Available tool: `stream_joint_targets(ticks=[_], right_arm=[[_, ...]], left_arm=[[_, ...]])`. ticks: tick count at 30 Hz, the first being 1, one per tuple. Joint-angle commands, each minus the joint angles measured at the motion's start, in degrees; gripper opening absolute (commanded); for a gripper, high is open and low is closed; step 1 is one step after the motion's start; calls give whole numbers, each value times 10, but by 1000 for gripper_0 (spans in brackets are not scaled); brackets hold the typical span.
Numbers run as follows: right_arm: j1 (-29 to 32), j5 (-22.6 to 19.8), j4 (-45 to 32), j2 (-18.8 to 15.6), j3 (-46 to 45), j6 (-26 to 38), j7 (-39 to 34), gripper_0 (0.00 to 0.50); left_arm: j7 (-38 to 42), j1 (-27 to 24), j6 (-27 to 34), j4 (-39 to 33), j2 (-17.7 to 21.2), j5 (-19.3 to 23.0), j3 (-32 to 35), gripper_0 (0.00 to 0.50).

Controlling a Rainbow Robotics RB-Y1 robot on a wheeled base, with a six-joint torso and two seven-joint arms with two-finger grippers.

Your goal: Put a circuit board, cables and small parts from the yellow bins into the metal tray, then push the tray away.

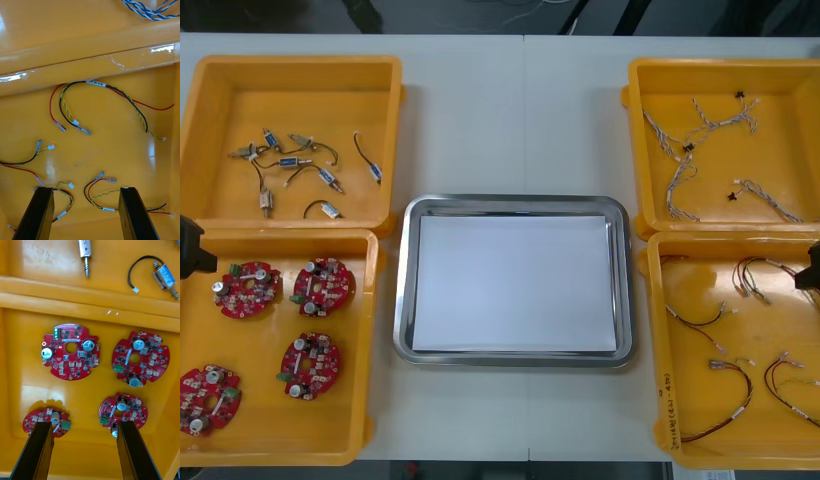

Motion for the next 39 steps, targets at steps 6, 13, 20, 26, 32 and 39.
stream_joint_targets(ticks=[6,13,20,26,32,39], right_arm=[[75,1,-7,-10,-28,-58,19,500],[119,-5,-9,-9,-28,-99,23,500],[156,-14,-13,-9,-25,-139,23,500],[184,-17,-15,-9,-20,-176,24,500],[196,-9,-15,-9,-2,-208,19,500],[203,7,-14,-5,13,-231,10,500]], left_arm=[[91,41,4,-23,15,-2,29,500],[130,62,-24,-23,15,-8,29,500],[149,124,-89,-31,7,-9,44,500],[207,180,-112,-66,8,-14,46,500],[268,219,-126,-102,0,-18,47,500],[302,244,-158,-105,-18,-23,46,500]])
